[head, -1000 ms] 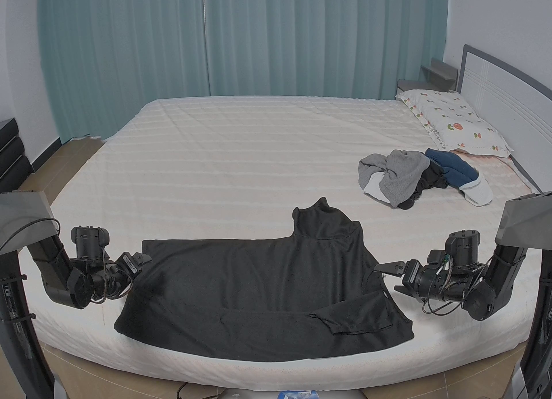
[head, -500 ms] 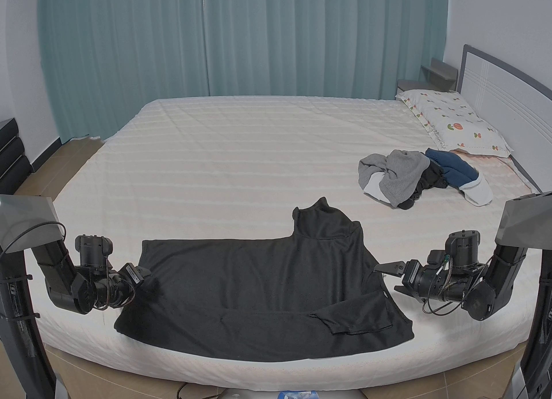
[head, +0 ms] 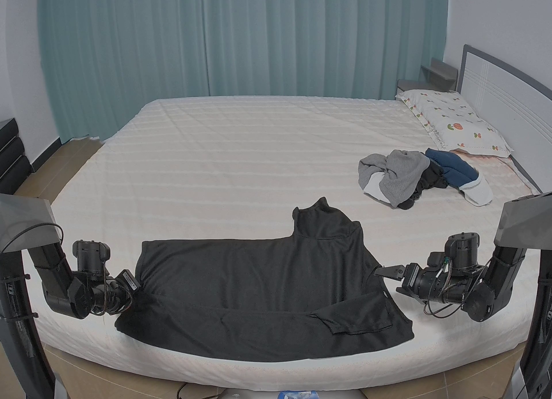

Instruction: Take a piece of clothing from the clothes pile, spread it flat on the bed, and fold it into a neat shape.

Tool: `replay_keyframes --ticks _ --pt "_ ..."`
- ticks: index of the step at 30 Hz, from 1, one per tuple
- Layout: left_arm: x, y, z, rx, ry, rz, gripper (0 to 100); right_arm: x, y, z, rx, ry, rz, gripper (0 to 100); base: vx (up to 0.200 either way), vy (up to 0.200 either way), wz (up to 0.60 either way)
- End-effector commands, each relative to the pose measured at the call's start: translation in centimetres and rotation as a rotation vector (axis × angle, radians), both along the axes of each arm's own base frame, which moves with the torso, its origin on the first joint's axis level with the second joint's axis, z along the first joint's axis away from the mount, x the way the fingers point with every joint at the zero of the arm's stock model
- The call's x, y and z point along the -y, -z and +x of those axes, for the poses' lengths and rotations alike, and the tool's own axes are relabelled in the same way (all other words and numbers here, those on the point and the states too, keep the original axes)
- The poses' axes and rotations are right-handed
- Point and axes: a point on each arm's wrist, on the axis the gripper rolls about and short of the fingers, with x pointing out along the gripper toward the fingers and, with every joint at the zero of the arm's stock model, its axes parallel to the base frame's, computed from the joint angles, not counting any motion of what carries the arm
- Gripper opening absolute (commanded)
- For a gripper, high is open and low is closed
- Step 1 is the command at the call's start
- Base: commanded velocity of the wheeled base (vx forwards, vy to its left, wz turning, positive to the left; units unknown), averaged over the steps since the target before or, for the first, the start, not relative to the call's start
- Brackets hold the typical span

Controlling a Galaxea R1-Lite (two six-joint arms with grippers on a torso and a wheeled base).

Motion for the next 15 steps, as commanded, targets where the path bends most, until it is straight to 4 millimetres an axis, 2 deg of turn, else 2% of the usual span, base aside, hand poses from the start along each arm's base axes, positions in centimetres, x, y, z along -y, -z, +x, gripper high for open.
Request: replay_keyframes --ticks 1,15 --pt "0.0 -0.3 -0.4 0.002 -0.001 0.000 0 -0.1 0.7 0.0 -0.008 0.005 -0.030 100 0.000 0.000 0.00" --pt "-0.7 0.6 -0.2 -0.021 -0.032 0.005 0 -0.9 2.0 0.5 0.032 -0.014 -0.094 100 0.000 0.000 0.00"
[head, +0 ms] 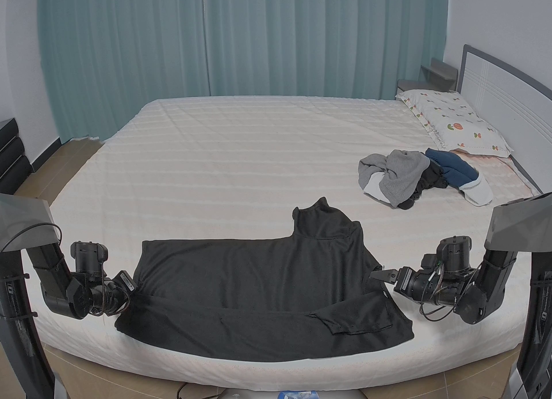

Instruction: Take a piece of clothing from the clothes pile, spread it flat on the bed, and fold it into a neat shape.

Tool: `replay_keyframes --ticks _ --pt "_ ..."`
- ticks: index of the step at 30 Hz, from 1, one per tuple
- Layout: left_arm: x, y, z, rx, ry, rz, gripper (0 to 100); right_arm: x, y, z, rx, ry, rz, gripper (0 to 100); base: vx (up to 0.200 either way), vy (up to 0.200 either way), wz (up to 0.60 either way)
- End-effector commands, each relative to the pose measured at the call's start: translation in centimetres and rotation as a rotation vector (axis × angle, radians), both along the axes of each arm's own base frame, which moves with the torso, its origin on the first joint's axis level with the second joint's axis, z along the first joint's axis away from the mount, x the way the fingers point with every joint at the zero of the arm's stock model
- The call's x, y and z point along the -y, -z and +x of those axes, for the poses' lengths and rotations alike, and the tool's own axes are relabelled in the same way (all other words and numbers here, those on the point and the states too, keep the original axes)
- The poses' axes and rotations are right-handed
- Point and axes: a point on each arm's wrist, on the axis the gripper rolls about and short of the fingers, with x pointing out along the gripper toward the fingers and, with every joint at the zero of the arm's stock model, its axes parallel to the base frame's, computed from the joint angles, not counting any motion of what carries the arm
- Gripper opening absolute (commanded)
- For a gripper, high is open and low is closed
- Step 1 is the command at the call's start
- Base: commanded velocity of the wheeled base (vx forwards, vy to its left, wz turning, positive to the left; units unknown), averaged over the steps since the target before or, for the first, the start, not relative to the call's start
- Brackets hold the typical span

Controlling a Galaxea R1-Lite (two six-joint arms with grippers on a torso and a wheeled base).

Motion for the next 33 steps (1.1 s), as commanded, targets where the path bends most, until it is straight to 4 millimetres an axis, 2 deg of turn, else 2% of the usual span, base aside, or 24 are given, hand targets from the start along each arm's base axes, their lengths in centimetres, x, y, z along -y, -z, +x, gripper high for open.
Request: replay_keyframes --ticks 1,9,13,19,26,33 --pt "-0.2 0.5 0.1 -0.010 -0.006 -0.001 0 -0.2 0.8 -0.2 0.000 -0.015 -0.010 100 0.000 0.000 0.00" --pt "-0.3 1.1 0.5 -0.019 -0.008 -0.001 0 -0.5 0.7 -1.0 0.040 -0.055 -0.025 100 0.000 0.000 0.00" --pt "-0.4 1.2 0.5 -0.022 -0.011 -0.001 0 -1.3 0.9 -1.4 0.032 -0.084 -0.031 100 0.000 0.000 0.00" --pt "-0.4 1.2 0.6 -0.021 -0.012 -0.002 0 -1.8 1.9 -1.2 0.043 -0.117 -0.063 100 0.000 0.000 0.00" --pt "-0.4 1.2 0.6 -0.021 -0.013 -0.003 0 -1.5 1.9 -0.4 0.072 -0.109 -0.077 100 0.000 0.000 0.00" --pt "-0.4 1.2 0.6 -0.022 -0.013 -0.004 0 -1.7 3.1 -0.6 0.066 -0.135 -0.100 100 0.000 0.000 0.00"
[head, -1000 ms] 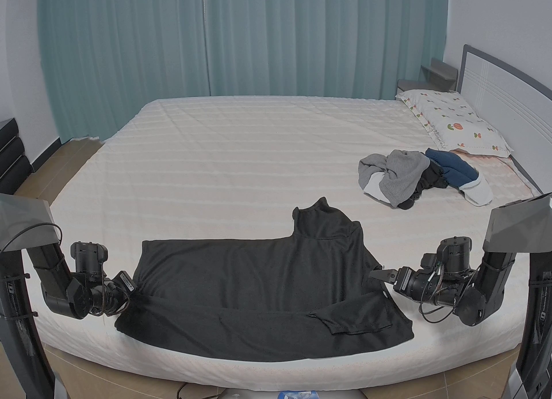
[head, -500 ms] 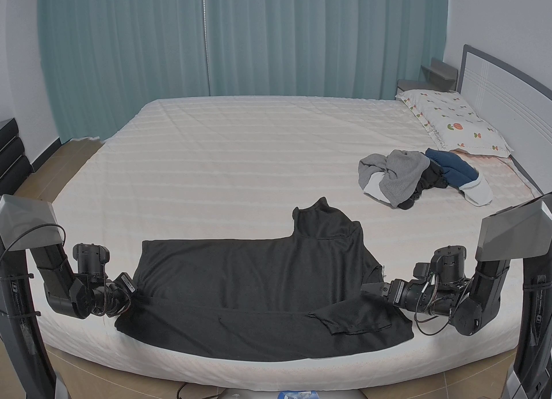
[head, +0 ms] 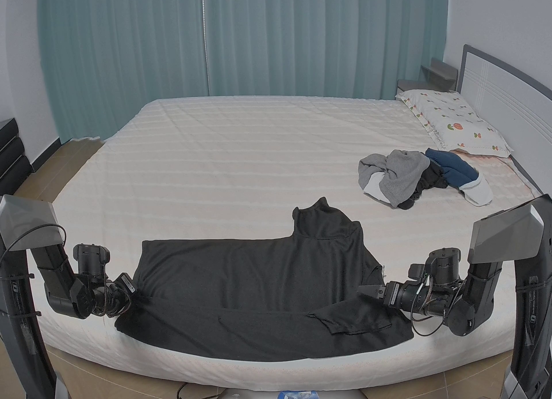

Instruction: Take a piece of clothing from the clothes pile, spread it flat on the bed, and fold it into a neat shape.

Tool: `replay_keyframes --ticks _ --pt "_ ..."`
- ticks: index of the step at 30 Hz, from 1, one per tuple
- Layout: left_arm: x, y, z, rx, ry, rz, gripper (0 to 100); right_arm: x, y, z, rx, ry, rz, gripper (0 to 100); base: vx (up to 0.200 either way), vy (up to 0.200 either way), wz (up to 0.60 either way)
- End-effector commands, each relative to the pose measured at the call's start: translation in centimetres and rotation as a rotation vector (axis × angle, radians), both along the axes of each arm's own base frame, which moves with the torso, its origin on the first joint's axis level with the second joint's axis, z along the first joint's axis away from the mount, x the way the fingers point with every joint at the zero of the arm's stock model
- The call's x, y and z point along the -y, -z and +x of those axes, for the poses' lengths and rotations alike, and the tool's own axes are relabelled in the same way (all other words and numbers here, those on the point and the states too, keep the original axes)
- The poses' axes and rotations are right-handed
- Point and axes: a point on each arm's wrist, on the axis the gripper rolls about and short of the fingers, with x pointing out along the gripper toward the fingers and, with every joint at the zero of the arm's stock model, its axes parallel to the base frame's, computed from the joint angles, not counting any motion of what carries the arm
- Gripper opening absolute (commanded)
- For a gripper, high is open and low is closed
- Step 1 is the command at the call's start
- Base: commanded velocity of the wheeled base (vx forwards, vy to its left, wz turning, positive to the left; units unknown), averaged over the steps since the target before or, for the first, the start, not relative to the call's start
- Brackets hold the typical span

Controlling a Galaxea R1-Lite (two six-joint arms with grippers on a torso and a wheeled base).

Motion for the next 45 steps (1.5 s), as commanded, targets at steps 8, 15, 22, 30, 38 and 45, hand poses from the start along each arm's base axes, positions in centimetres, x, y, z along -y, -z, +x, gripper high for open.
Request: replay_keyframes --ticks 8,15,22,30,38,45 --pt "0.0 0.1 0.0 -0.004 0.004 0.002 0 0.3 1.5 -0.8 0.001 -0.023 -0.045 0 0.000 0.000 0.00" --pt "0.0 0.1 -0.1 -0.004 0.004 0.003 0 0.5 1.3 -0.4 0.017 -0.008 -0.036 0 0.000 0.000 0.00" --pt "0.0 0.1 0.0 -0.002 0.007 0.005 0 1.3 0.6 0.3 0.070 0.035 -0.007 0 0.000 0.000 0.00" --pt "0.0 0.0 0.0 -0.001 0.007 0.005 0 1.2 0.8 0.3 0.063 0.052 0.000 0 0.000 0.000 0.00" --pt "0.1 0.1 -0.1 -0.006 0.007 0.004 100 0.9 0.9 0.2 0.059 0.045 -0.001 0 0.000 0.000 0.00" --pt "0.0 0.0 0.0 -0.001 0.007 0.005 100 0.9 1.4 0.1 0.042 0.041 -0.008 0 0.000 0.000 0.00"
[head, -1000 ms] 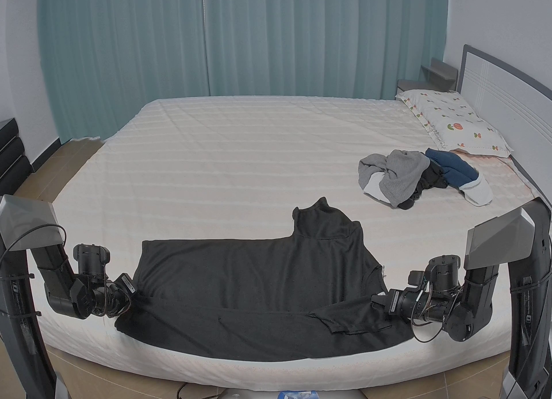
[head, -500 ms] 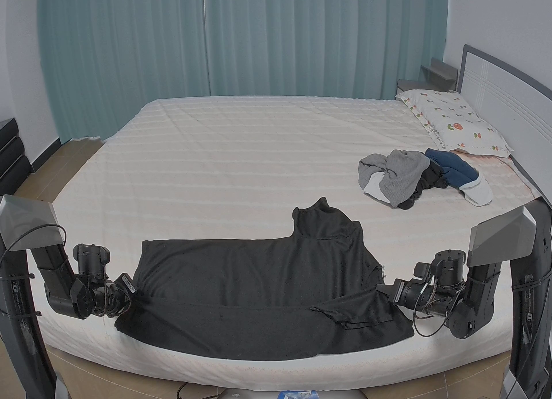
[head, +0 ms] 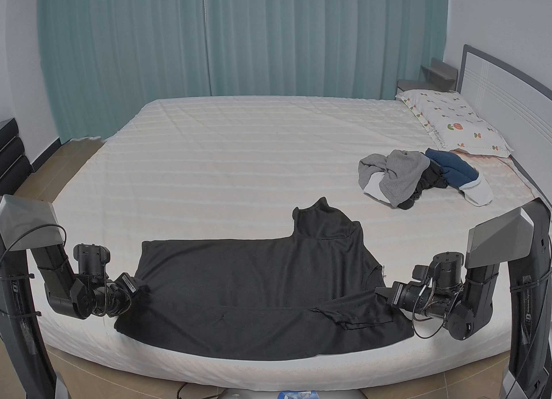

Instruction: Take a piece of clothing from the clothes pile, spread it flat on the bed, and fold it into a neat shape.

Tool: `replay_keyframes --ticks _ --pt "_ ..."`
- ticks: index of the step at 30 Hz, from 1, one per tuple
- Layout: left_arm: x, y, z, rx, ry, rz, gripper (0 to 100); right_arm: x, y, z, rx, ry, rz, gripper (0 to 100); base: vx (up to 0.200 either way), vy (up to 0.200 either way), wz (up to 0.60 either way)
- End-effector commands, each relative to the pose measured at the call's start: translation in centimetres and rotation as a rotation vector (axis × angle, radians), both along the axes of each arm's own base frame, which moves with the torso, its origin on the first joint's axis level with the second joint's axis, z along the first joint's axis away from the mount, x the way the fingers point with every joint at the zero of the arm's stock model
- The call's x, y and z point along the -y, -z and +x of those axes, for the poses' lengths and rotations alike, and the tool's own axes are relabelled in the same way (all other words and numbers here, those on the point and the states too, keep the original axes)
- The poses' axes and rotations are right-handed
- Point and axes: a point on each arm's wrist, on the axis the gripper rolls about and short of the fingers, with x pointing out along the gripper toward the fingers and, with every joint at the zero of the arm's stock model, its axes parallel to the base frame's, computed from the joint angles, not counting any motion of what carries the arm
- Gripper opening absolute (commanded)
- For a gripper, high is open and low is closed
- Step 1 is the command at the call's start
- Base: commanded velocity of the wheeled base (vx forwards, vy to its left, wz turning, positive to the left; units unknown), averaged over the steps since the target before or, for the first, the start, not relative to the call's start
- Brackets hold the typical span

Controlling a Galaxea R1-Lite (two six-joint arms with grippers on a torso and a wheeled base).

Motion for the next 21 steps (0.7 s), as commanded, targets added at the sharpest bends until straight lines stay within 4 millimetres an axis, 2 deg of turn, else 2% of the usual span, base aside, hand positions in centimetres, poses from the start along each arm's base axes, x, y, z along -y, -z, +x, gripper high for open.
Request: replay_keyframes --ticks 1,7,14,21 --pt "-0.1 0.0 0.0 -0.003 -0.003 0.000 100 0.0 0.4 0.0 -0.009 -0.002 -0.002 100 0.000 0.000 0.00" --pt "0.0 -0.1 -0.3 -0.009 -0.004 0.000 100 0.0 0.0 -0.1 0.003 -0.001 0.007 100 0.000 0.000 0.00" --pt "-0.5 -3.3 -0.5 0.091 -0.034 0.009 100 0.3 -0.4 0.0 0.014 0.020 0.025 100 0.000 0.000 0.00" --pt "-1.0 -3.6 -0.6 0.102 -0.049 0.007 100 0.6 -2.1 0.4 0.018 0.076 0.121 100 0.000 0.000 0.00"
